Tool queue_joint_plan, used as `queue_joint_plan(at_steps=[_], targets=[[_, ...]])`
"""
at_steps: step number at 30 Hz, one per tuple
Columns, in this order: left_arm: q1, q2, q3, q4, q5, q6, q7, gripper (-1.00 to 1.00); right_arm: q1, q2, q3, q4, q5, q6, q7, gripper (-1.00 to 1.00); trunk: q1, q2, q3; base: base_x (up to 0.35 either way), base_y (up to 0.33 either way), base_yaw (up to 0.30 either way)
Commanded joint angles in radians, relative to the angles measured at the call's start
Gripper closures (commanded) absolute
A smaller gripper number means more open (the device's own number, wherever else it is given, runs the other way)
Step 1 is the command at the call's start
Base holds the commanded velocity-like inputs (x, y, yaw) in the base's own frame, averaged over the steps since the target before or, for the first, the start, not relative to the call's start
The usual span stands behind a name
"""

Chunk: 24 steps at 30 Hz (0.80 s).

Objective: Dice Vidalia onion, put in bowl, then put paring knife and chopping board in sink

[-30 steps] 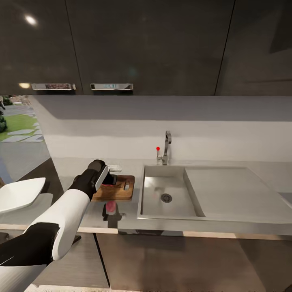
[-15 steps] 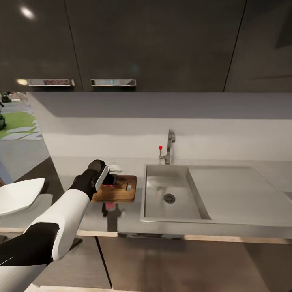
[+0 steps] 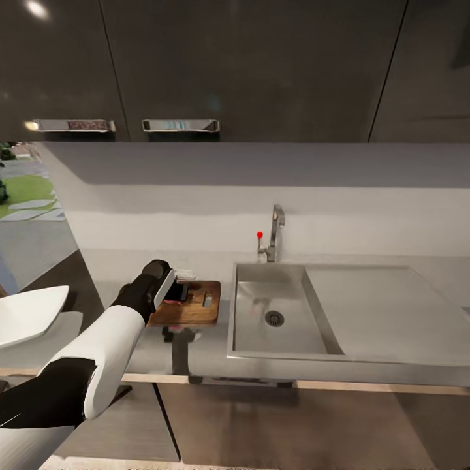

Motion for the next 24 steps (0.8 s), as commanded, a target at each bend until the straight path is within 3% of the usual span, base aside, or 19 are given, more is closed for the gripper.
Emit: queue_joint_plan(at_steps=[1, 24], targets=[[-0.001, 0.0, -0.003, -0.001, -0.002, 0.004, 0.001, 1.0, -0.001, 0.0, 0.009, 0.001, -0.01, -0.003, -0.003, -1.0, 0.0, -0.001, -0.003, 0.0, 0.0, 0.0], [-0.001, 0.0, -0.003, -0.011, -0.003, 0.004, 0.003, 1.0, -0.001, 0.0, 0.009, -0.001, -0.01, -0.003, -0.004, -1.0, 0.0, -0.001, -0.023, 0.0, 0.0, 0.0]])
